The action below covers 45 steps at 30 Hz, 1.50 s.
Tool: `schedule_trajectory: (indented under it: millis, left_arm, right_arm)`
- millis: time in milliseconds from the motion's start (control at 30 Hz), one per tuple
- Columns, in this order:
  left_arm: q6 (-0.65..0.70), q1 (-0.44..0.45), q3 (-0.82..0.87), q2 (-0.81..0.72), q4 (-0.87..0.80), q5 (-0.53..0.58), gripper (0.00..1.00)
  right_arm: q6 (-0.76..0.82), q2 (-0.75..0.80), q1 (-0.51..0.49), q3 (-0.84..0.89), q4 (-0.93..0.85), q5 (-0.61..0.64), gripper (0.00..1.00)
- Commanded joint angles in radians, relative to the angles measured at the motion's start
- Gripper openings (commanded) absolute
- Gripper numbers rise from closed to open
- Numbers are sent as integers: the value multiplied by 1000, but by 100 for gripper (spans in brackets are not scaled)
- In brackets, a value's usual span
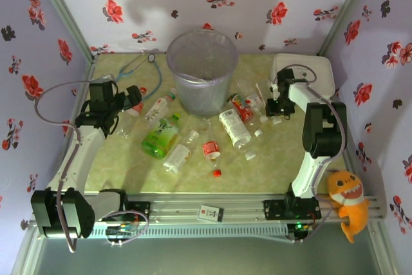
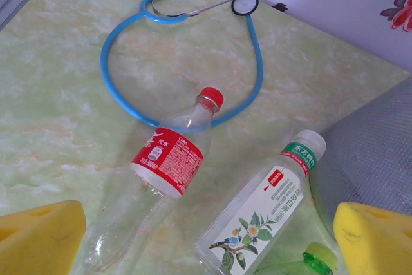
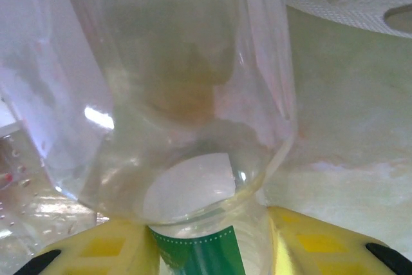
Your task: Put the plastic bottles in the bin
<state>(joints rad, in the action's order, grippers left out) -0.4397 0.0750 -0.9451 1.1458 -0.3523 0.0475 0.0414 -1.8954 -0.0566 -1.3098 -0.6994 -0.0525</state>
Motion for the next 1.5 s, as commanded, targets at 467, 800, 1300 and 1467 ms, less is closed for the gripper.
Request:
schedule_trajectory:
  millis: [467,800,1300,1467]
  left_arm:
    - [-24,8,10,-26,26,-24,100]
    - [-19,8,33,-66,20,-26,100]
    - [-13,8,42,-71,16,-10,100]
    - [-8,8,40,-80,13,-11,100]
  right_arm:
    - [-103,240,-35,48,-281,58,69]
    - [-21,73,-29,-136,-289,85,78]
    - [-3,-84,-25,-197,-233,29,81]
    - [-5,-117,-24,-189,-202,16,78]
